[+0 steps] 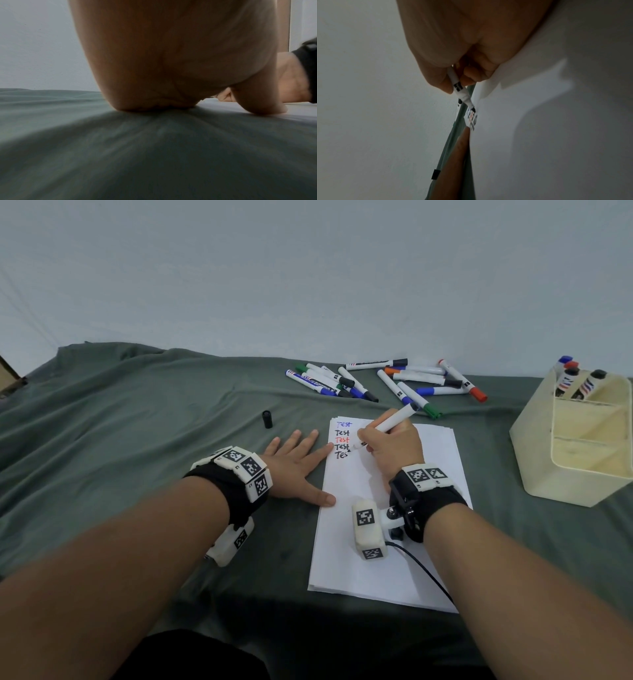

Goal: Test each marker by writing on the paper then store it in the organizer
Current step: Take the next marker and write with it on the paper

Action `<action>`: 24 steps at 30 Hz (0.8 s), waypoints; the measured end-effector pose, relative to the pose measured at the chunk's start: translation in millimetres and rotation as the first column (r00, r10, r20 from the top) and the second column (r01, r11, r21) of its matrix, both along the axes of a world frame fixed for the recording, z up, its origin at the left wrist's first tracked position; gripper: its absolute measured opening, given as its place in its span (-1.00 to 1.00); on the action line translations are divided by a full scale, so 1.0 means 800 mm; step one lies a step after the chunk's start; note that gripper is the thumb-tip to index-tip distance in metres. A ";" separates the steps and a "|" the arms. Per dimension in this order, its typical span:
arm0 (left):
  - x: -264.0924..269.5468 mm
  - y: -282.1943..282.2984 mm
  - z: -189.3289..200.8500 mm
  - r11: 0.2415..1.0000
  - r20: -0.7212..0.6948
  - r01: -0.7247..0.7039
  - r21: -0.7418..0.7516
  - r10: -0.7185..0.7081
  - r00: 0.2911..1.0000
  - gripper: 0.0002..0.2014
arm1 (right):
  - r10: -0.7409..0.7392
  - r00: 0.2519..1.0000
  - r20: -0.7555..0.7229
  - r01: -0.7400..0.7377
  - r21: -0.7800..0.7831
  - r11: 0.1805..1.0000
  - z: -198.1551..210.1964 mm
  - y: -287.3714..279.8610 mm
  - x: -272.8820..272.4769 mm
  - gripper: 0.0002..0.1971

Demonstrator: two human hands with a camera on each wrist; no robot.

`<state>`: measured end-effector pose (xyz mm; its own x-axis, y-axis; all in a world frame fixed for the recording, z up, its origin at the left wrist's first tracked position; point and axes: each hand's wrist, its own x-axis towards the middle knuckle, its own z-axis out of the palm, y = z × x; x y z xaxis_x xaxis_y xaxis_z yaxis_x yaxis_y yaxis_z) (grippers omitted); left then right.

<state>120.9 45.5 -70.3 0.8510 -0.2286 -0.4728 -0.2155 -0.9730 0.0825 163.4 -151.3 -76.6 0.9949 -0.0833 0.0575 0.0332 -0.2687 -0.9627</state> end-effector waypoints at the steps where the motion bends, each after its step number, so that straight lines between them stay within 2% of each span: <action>1: 0.000 0.000 0.000 1.000 -0.001 0.000 0.002 0.000 1.000 0.13 | -0.001 1.000 0.003 0.001 0.004 1.000 0.000 0.000 0.000 -0.87; 7: -0.002 -0.001 0.001 1.000 0.003 -0.004 -0.001 0.004 1.000 0.12 | 0.039 0.999 -0.012 -0.039 -0.011 0.999 0.002 0.001 -0.002 -0.79; 14: -0.002 -0.001 0.001 1.000 0.002 -0.007 -0.001 0.007 1.000 0.11 | 0.048 0.999 -0.008 -0.048 0.006 0.999 0.002 -0.003 -0.002 -0.86; 17: -0.002 -0.001 0.001 1.000 0.000 -0.007 0.003 0.007 1.000 0.12 | 0.051 0.999 -0.007 -0.051 0.004 0.999 0.001 -0.001 -0.002 -0.82; 21: -0.002 -0.001 0.001 1.000 -0.002 -0.004 0.008 0.004 1.000 0.12 | 0.016 1.000 -0.018 -0.015 0.057 0.998 0.001 -0.003 0.000 -0.83; 24: -0.001 -0.001 0.001 1.000 -0.003 -0.004 0.013 0.004 1.000 0.11 | 0.001 0.999 -0.034 0.007 0.234 0.972 0.000 -0.009 -0.001 -0.89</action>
<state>119.9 44.8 -69.6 0.8503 -0.2190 -0.4786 -0.2114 -0.9749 0.0706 162.3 -158.6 -76.3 0.9956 -0.0935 0.0029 -0.0004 -0.0360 -0.9994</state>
